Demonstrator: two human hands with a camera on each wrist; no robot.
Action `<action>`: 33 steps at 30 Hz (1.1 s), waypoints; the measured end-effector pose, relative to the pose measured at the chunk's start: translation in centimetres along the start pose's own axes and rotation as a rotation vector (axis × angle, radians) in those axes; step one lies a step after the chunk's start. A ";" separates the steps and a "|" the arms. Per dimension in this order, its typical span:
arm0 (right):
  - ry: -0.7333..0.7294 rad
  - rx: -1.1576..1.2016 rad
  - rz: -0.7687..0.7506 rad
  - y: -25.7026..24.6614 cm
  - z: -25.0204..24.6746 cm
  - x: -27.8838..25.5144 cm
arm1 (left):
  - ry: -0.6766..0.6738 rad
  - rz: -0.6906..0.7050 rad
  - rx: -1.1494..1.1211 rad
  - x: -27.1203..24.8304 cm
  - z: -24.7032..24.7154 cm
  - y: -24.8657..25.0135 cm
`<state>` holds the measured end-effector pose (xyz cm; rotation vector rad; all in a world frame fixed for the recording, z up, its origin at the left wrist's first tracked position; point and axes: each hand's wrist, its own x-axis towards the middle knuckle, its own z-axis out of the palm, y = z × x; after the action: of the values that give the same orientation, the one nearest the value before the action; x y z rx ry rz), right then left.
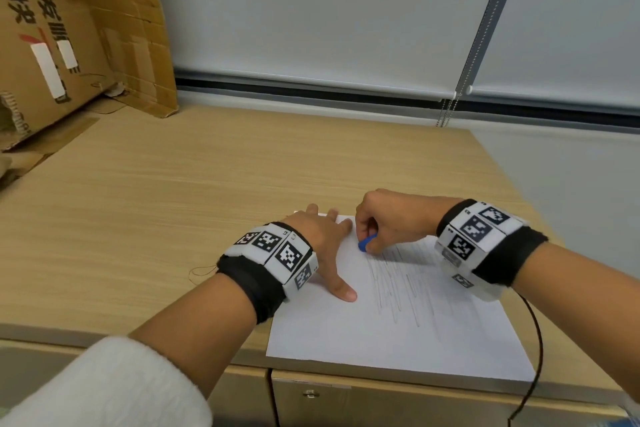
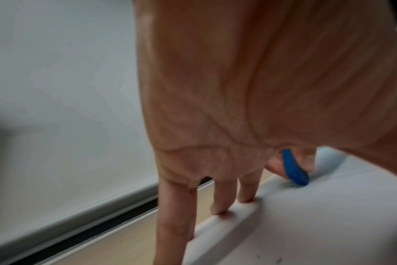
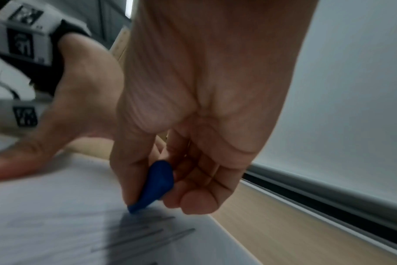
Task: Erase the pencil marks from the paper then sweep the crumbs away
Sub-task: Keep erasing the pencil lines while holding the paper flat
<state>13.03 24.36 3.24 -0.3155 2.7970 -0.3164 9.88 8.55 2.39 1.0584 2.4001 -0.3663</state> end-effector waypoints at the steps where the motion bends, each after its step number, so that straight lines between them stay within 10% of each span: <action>1: -0.001 -0.002 0.001 0.0 -0.2 0.1 | 0.004 -0.002 -0.004 0.0 0.0 0.0; 33: 0.099 0.033 0.070 0.4 -0.5 0.9 | -0.027 0.019 -0.004 0.2 -0.4 0.3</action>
<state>11.90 24.62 3.37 -0.1986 2.8882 -0.3704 9.84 9.05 2.58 1.0668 2.3642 -0.3675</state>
